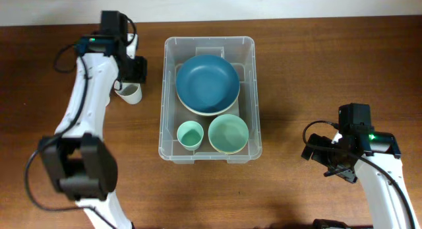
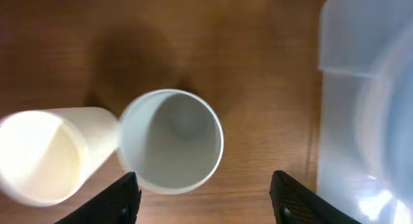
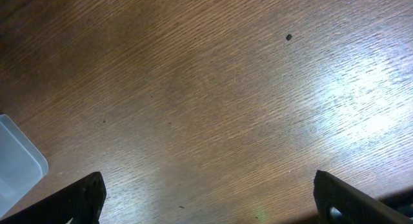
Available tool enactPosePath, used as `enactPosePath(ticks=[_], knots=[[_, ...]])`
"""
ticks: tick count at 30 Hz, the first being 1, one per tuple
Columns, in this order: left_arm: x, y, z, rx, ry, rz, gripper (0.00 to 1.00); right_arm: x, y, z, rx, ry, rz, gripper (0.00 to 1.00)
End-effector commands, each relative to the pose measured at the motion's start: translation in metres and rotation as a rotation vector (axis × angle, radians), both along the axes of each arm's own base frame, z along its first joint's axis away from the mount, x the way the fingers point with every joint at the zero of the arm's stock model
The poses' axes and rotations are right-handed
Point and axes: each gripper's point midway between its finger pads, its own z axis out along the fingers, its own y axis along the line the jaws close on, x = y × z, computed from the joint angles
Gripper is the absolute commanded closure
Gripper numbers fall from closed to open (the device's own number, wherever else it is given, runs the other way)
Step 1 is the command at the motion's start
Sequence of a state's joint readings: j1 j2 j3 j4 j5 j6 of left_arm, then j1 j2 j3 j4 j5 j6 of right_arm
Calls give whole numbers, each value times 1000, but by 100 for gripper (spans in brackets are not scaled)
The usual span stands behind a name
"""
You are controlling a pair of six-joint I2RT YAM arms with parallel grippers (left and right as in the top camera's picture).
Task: Pack container
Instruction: 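Move the left gripper to the grey cup and grasp it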
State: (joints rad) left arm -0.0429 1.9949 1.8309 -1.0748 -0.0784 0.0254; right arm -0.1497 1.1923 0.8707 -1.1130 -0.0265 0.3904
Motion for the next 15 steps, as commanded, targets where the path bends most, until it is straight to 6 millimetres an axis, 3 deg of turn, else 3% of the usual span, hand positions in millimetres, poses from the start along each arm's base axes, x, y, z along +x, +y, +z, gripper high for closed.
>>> enactPosePath(ticks=[1, 7, 9, 12, 13, 15], knots=[[1, -5, -54, -14, 121, -44, 33, 0, -2, -1, -13, 2, 3, 1], [1, -5, -100, -12, 206, -43, 34, -1, -1, -1, -13, 5, 3, 1], [1, -5, -102, -12, 208, -43, 45, -1, -1, -1, -12, 6, 3, 1], [2, -5, -96, -11, 194, -49, 79, -1, -1, -1, -12, 6, 3, 1], [3, -5, -94, -11, 190, -50, 99, -1, -1, -1, -12, 6, 3, 1], [4, -5, -88, -11, 178, -50, 100, -1, -1, -1, -12, 6, 3, 1]])
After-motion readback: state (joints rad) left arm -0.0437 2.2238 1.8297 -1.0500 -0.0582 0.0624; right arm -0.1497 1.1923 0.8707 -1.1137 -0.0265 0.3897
